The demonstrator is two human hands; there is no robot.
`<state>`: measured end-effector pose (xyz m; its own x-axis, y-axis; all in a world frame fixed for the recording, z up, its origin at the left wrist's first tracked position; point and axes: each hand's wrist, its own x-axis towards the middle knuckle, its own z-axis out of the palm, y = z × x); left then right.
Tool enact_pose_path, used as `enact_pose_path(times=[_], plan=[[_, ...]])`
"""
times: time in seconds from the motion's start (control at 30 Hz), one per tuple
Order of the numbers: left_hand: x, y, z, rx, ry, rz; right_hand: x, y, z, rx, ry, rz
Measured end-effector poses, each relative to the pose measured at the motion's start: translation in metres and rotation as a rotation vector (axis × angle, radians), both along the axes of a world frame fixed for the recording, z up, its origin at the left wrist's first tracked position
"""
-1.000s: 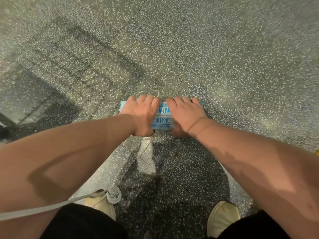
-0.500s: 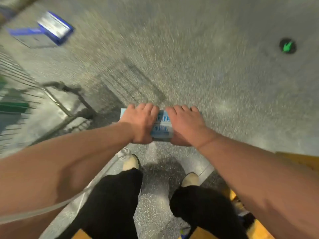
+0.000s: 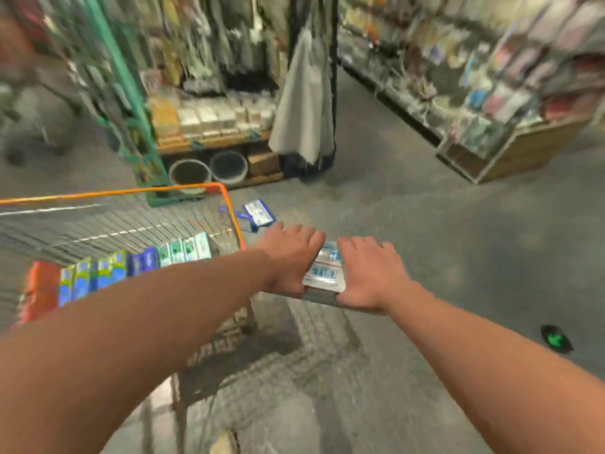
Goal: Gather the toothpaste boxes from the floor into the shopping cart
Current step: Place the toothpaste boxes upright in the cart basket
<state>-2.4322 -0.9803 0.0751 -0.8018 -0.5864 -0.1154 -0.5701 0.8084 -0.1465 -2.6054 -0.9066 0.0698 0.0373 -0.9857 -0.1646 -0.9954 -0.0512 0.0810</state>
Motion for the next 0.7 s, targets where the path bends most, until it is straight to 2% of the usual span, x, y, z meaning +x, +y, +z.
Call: enact_pose_path(times=[0.33,0.7], plan=[[0.167,-0.117,0.041,-0.110,-0.012,0.006,0.169,-0.109,0.046,-0.094,-0.046,0.005],[0.232,-0.251,-0.001,-0.100,-0.136,0.032,0.247,-0.240,-0.012,-0.045,-0.143,-0.080]])
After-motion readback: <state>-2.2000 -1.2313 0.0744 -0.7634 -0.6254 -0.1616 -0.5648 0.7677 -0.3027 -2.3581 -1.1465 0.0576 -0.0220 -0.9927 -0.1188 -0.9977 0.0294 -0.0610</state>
